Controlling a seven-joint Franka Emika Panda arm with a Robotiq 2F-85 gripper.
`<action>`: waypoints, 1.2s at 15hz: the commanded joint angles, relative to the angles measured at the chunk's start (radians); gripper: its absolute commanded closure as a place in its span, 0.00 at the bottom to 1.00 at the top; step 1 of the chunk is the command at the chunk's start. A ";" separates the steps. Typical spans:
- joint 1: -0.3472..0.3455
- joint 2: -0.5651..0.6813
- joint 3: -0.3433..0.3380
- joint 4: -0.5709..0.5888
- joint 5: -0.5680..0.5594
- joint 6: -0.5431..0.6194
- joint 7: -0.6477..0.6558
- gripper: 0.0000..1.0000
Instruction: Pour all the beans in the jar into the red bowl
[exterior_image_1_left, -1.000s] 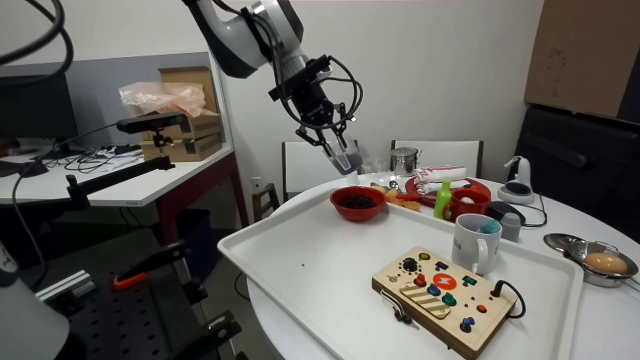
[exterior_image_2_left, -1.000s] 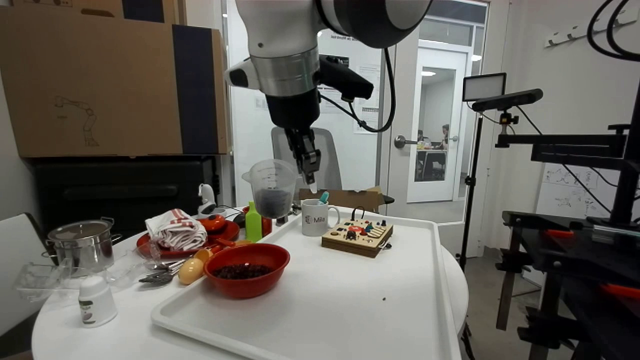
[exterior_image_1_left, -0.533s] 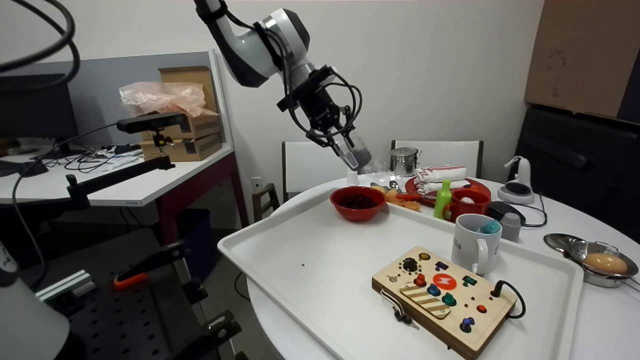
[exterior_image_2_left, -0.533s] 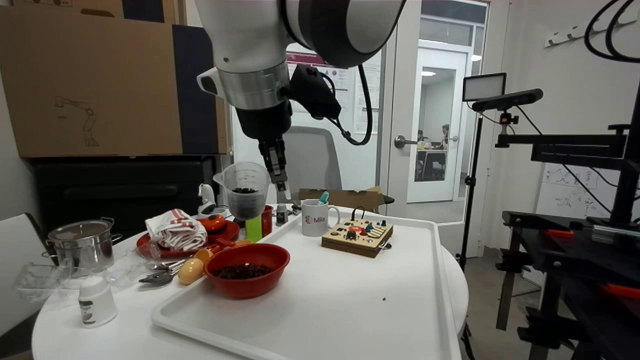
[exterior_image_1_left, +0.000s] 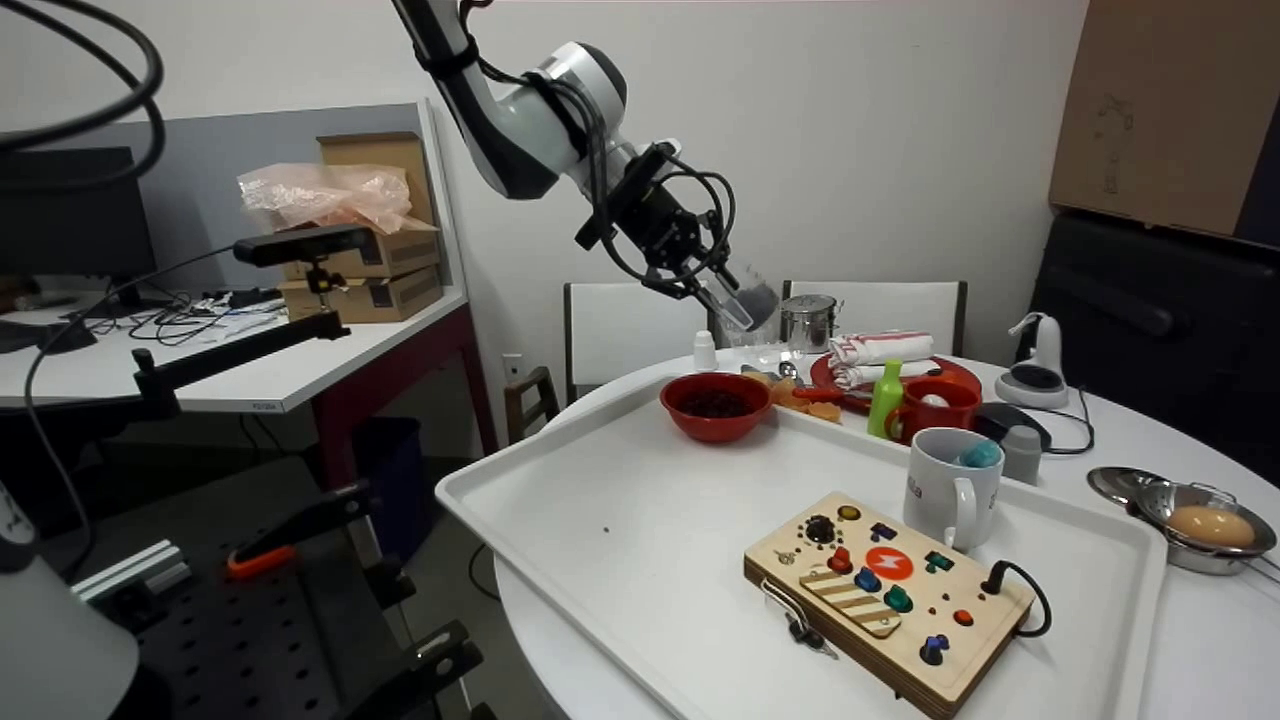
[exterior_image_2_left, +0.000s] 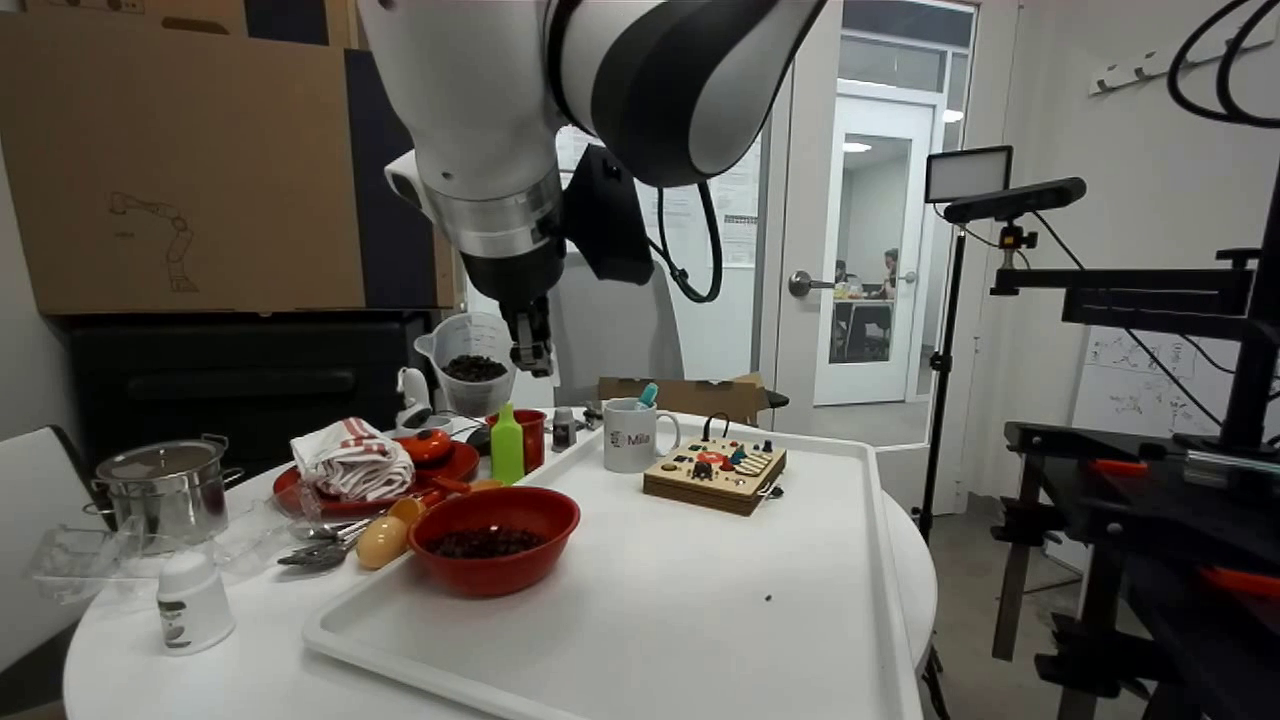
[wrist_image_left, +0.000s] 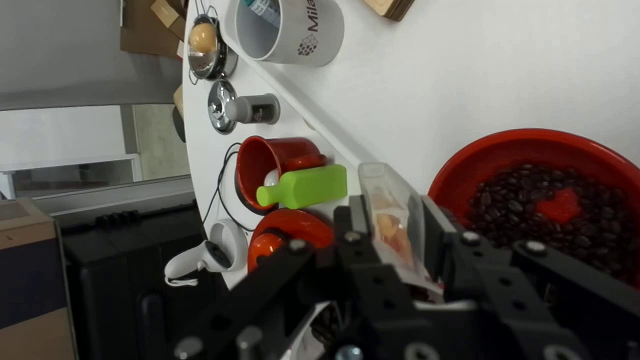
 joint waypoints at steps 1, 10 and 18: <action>0.018 0.008 -0.005 -0.017 -0.091 -0.056 0.104 0.93; -0.023 0.028 0.045 -0.068 -0.152 -0.098 0.213 0.73; -0.019 0.061 0.048 -0.061 -0.168 -0.122 0.225 0.93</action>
